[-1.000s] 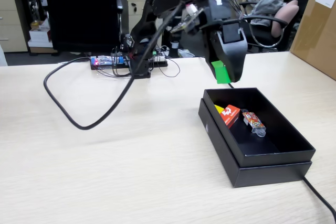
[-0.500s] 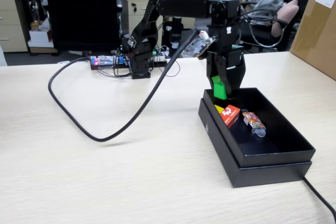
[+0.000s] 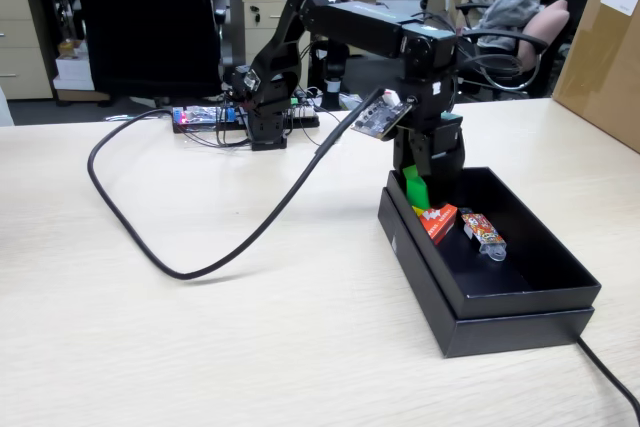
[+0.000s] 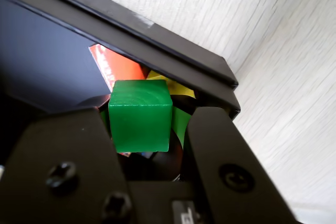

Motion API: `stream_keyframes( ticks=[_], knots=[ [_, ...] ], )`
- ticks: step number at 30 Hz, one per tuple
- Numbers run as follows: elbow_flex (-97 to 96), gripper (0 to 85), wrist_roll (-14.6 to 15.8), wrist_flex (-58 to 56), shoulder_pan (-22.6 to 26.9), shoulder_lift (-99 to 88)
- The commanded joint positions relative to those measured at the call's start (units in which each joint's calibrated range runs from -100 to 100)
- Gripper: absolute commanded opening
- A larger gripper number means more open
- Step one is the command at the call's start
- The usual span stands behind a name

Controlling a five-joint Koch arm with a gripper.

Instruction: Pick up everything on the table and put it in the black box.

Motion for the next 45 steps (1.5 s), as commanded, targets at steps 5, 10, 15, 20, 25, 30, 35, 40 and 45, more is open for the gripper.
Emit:
stream_keyframes(
  ticks=[5, 10, 15, 20, 25, 30, 35, 40, 45],
  knots=[
    [2.36, 21.3, -0.20, 1.52, 0.44, -1.89],
    [2.45, 25.5, -0.49, 1.52, 0.68, -2.23],
    [5.98, 35.0, -0.49, 1.52, 0.73, -5.21],
    [17.59, 35.0, -0.49, 1.52, -1.27, -11.18],
    [20.13, 35.5, -1.07, 1.52, -4.20, -14.39],
    [15.87, 41.8, -2.83, 3.16, -9.23, -14.97],
    [-2.17, 44.1, -5.71, 14.57, -14.31, -18.18],
    [-13.24, 44.1, -6.25, 19.40, -14.85, -23.69],
    [-25.47, 44.1, -6.59, 24.50, -14.99, -31.26]
  ],
)
